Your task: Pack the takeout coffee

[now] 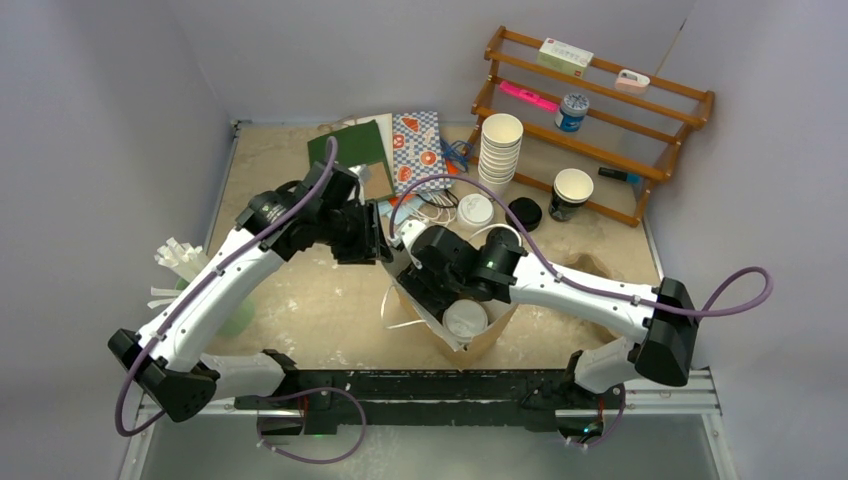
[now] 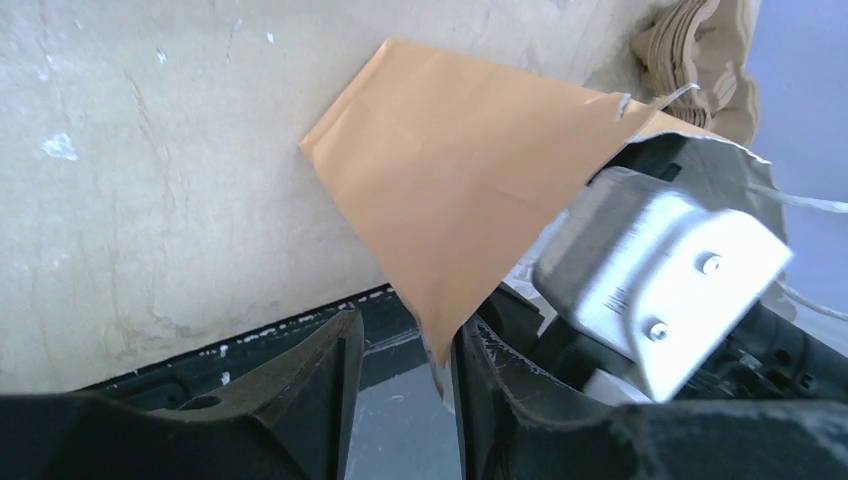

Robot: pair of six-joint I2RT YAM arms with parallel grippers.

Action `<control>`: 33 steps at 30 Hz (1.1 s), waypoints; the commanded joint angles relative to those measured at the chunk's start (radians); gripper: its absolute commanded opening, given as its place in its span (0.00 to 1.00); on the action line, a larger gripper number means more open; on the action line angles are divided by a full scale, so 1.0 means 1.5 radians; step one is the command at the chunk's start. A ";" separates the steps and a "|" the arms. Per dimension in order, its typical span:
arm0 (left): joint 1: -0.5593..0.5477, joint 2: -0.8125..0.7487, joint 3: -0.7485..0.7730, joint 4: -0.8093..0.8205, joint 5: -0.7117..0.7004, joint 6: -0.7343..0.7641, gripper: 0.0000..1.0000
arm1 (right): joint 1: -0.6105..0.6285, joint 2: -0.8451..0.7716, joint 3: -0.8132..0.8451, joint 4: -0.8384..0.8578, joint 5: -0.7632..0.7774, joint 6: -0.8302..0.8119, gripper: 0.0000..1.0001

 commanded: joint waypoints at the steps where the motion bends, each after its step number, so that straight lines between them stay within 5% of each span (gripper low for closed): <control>1: -0.003 -0.024 0.043 0.005 -0.049 0.021 0.40 | 0.001 0.006 -0.002 -0.003 -0.024 0.001 0.44; 33: -0.002 -0.065 0.007 0.061 -0.059 0.025 0.39 | -0.005 0.039 -0.087 0.052 -0.028 0.005 0.44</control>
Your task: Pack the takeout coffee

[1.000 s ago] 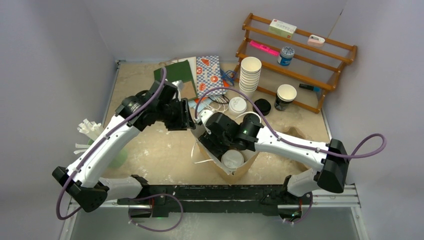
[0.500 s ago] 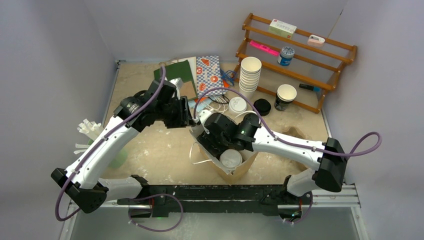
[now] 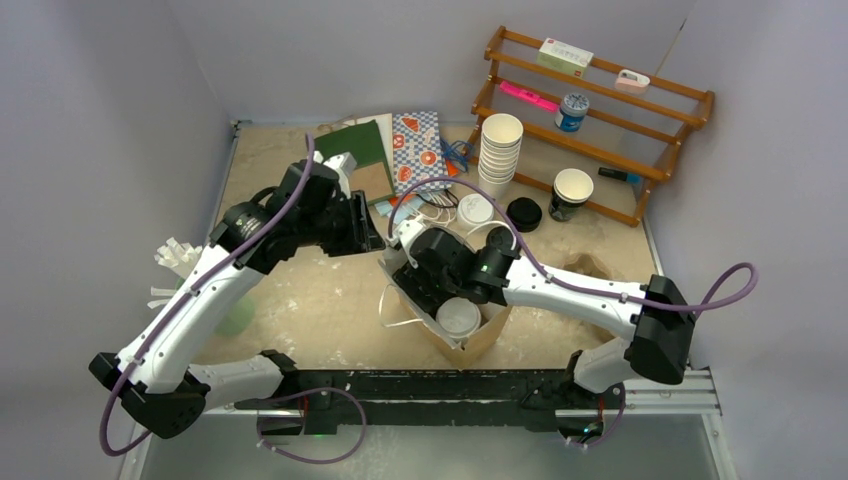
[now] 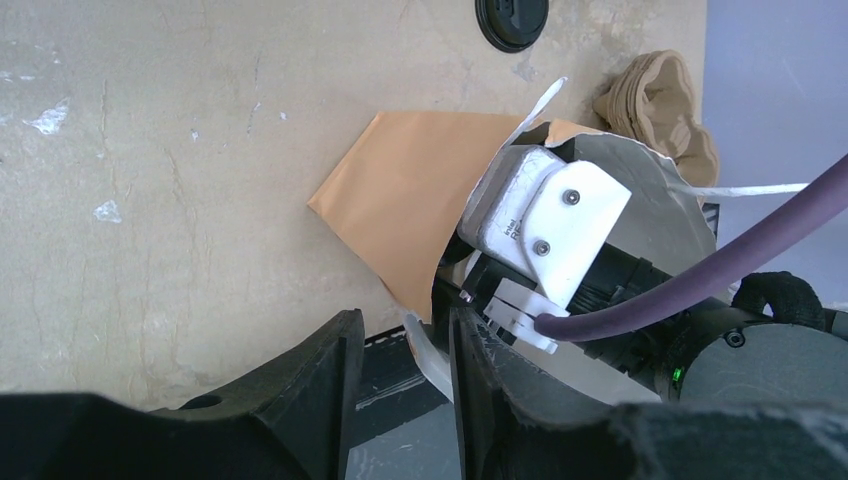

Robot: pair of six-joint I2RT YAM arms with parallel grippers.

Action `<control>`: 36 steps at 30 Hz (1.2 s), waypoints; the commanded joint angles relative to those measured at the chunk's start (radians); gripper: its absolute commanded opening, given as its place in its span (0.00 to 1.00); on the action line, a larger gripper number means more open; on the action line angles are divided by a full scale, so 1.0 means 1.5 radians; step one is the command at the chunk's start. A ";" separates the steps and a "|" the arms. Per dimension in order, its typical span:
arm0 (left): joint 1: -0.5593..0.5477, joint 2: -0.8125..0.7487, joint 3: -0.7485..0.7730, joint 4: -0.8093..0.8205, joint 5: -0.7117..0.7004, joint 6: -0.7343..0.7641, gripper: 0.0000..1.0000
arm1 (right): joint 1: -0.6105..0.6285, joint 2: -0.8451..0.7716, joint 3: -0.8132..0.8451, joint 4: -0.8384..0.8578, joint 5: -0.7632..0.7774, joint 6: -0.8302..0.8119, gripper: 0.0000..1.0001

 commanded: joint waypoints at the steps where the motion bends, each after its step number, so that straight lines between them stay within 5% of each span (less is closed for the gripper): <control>1: -0.002 0.001 -0.009 0.025 0.008 0.005 0.39 | -0.003 0.018 -0.039 -0.049 -0.021 0.007 0.44; 19: -0.002 0.011 -0.014 0.037 0.026 0.009 0.37 | -0.024 -0.006 -0.100 -0.017 -0.032 0.028 0.44; 31: -0.003 0.012 -0.015 0.041 0.029 0.004 0.38 | -0.025 -0.046 -0.031 -0.039 0.008 0.020 0.66; 36: -0.003 0.009 -0.017 0.040 0.030 0.001 0.38 | -0.025 -0.049 -0.028 -0.041 0.016 0.020 0.95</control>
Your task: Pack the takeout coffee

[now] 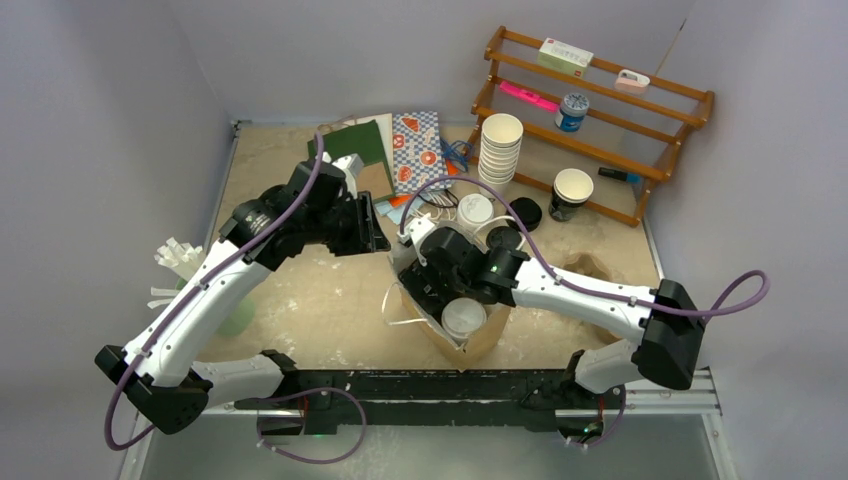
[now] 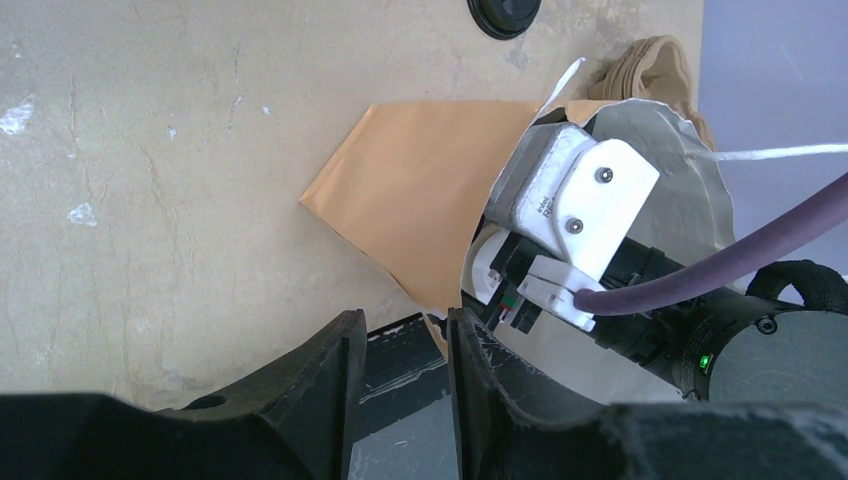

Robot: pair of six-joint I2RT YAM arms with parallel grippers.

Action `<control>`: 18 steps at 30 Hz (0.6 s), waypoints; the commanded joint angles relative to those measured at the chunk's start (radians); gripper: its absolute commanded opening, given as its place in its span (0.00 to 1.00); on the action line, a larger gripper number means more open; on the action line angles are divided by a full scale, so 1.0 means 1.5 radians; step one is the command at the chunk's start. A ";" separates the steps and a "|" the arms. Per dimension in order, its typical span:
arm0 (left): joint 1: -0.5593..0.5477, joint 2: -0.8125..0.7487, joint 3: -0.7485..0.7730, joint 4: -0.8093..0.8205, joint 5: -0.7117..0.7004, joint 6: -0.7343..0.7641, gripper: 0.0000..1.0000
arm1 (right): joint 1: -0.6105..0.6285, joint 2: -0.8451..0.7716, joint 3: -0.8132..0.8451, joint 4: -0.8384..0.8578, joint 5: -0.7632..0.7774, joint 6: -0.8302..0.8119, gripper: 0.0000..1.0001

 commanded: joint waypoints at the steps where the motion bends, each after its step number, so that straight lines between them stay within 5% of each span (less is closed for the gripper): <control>1: -0.003 -0.007 -0.005 0.021 0.005 0.000 0.38 | 0.002 -0.017 0.016 -0.068 0.028 -0.004 0.97; 18: -0.002 -0.022 -0.027 0.028 0.012 -0.008 0.38 | 0.001 -0.032 0.086 -0.103 -0.003 -0.004 0.98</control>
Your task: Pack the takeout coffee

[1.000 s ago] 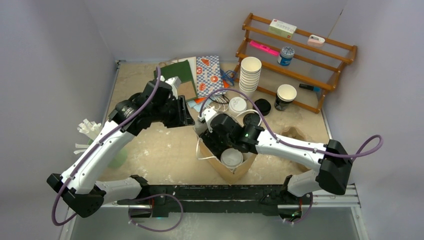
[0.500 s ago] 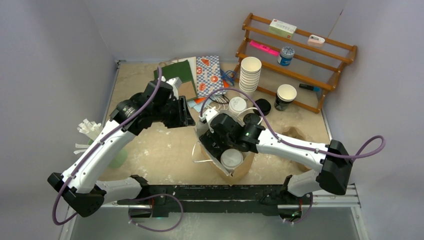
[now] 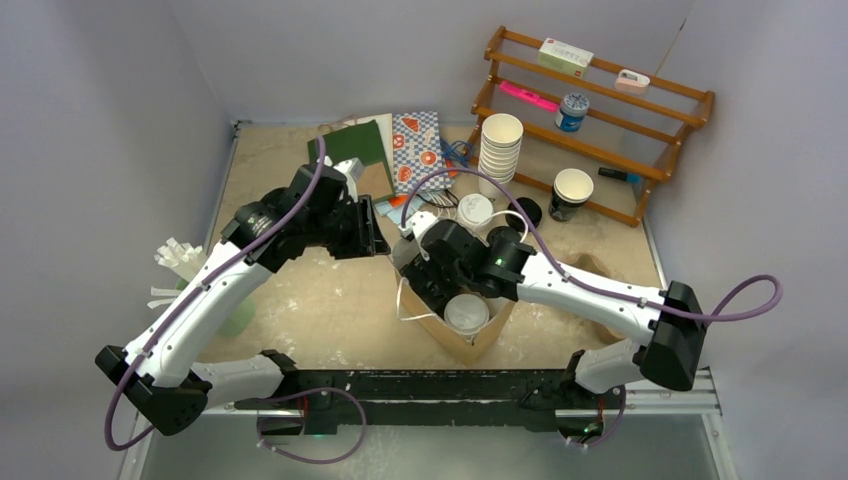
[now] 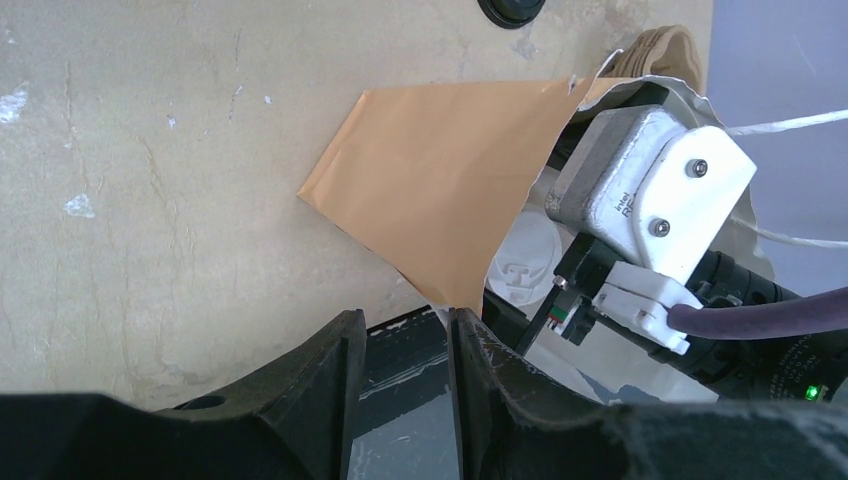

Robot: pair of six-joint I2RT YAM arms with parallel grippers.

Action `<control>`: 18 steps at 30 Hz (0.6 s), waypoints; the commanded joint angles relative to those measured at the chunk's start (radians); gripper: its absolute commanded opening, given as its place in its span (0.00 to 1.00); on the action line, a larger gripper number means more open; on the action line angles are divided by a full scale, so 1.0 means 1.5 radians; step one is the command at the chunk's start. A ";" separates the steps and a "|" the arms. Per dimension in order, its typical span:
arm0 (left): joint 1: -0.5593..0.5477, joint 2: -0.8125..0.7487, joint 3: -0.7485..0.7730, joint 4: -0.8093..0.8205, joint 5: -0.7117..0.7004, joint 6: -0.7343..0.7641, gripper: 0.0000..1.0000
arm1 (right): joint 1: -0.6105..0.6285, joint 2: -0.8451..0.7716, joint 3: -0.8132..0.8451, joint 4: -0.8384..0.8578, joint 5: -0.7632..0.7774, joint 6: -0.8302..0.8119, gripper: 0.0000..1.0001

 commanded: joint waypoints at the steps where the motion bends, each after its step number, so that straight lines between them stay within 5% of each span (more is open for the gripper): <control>1: -0.002 -0.017 -0.007 0.025 0.009 -0.008 0.38 | 0.001 -0.032 0.031 -0.020 -0.024 -0.008 0.98; 10: -0.002 -0.032 -0.026 0.046 0.020 -0.017 0.40 | 0.001 -0.072 0.133 -0.014 -0.067 -0.045 0.91; 18: -0.002 -0.008 0.032 0.068 0.006 0.013 0.43 | 0.001 -0.053 0.249 -0.048 0.008 -0.085 0.81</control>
